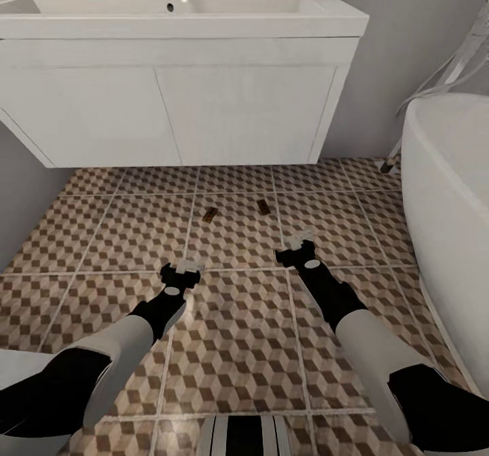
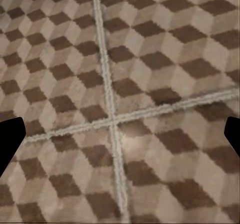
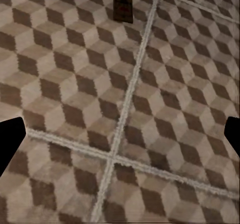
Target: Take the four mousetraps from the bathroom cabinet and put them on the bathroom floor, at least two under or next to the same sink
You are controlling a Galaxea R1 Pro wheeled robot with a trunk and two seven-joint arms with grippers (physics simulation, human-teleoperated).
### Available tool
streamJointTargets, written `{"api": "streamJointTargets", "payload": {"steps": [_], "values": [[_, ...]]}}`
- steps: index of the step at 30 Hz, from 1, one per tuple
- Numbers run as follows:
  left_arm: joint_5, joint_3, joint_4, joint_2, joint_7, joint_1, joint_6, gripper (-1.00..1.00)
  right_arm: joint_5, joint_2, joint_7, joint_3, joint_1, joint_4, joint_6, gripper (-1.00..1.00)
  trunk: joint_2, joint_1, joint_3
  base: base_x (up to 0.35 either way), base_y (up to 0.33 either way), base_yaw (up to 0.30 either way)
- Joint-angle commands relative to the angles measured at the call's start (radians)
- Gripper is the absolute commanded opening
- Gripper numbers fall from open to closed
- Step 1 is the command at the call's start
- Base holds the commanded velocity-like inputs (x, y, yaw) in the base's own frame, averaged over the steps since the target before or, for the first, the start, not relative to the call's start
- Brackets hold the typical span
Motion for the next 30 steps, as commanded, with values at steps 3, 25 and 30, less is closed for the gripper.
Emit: {"api": "streamJointTargets", "payload": {"steps": [3, 25, 30], "values": [[-0.010, -0.002, 0.043, 0.000, 0.008, -0.001, -0.049, 1.00, 0.007, -0.010, -0.005, 0.003, 0.012, -0.001, -0.008, 1.00, 0.001, -0.001, 0.014, 0.000, 0.000, 0.000], [-0.009, 0.002, 0.243, 0.008, 0.010, 0.128, -0.359, 1.00, 0.007, -0.026, -0.012, 0.000, 0.101, 0.241, -0.276, 1.00, 0.006, -0.011, 0.122, 0.000, 0.000, 0.000], [-0.009, 0.004, 0.243, 0.019, 0.011, 0.190, -0.435, 1.00, -0.007, -0.026, -0.015, 0.000, 0.101, 0.343, -0.367, 1.00, 0.007, -0.014, 0.146, 0.000, 0.000, 0.000]]}}
